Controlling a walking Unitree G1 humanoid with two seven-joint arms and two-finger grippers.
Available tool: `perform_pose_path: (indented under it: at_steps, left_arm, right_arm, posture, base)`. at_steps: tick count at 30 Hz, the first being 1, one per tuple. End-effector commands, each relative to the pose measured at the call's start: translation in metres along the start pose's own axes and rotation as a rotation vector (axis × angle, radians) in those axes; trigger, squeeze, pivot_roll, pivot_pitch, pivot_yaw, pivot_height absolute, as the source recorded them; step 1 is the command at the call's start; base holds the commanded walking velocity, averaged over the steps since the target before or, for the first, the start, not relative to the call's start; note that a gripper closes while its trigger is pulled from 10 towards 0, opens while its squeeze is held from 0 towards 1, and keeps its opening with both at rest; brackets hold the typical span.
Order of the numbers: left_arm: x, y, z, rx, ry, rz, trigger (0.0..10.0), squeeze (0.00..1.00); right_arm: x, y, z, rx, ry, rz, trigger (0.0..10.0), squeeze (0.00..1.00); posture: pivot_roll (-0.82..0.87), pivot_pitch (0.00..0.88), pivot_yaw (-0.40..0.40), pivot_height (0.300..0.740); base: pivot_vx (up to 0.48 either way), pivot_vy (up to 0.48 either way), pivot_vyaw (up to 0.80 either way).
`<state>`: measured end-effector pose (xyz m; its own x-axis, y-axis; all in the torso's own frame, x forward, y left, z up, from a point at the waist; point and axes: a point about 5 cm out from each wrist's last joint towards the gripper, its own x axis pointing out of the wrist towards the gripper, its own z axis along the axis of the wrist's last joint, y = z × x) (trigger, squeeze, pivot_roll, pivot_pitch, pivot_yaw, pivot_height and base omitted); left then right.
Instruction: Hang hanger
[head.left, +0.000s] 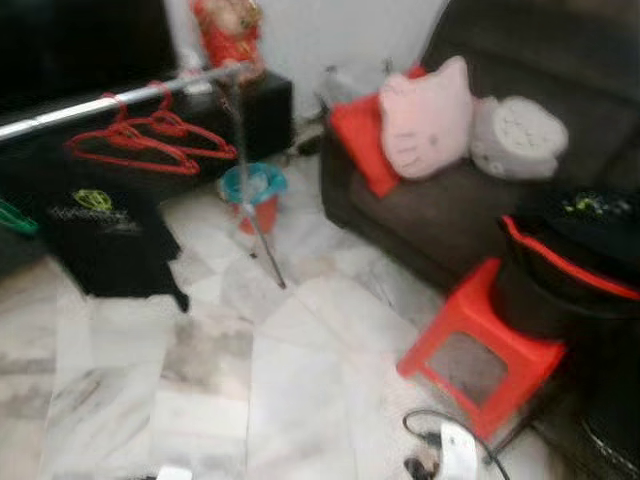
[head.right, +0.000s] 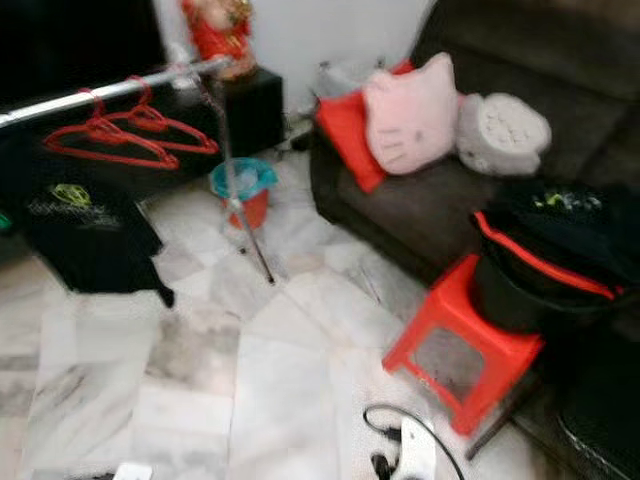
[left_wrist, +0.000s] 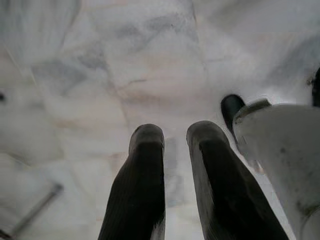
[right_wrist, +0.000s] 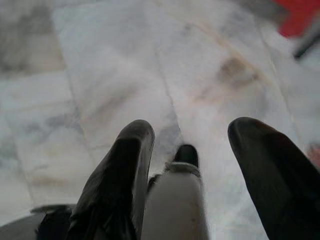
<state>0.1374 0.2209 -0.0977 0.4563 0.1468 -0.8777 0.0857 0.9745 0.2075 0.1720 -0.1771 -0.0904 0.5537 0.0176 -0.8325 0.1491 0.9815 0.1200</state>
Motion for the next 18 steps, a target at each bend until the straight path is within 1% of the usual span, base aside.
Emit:
perform_pose_path:
  at_steps: [1, 6, 18]
  left_arm:
    - [0.0005, -0.0074, 0.0033, 0.004, -0.012, -0.019, 10.0, 0.00]
    - [0.0014, -0.0075, 0.0100, -0.002, -0.027, -0.024, 10.0, 0.00]
    - [0.0017, -0.0102, 0.0126, -0.009, -0.038, -0.037, 10.0, 0.00]
  right_arm:
    - [-0.0011, -0.0073, -0.0005, 0.000, 0.002, -0.022, 10.0, 0.00]
    - [-0.0012, -0.0073, -0.0013, 0.001, 0.003, -0.023, 10.0, 0.00]
    - [-0.0016, -0.0076, -0.0031, 0.000, 0.004, -0.025, 10.0, 0.00]
  posture:
    - [0.01, 0.000, 0.000, 0.740]
    - [0.01, 0.000, 0.001, 0.740]
    - [0.01, 0.000, 0.002, 0.740]
  base:
    - [0.000, 0.000, -0.77]
    - [0.000, 0.000, -0.77]
    - [0.000, 0.000, -0.77]
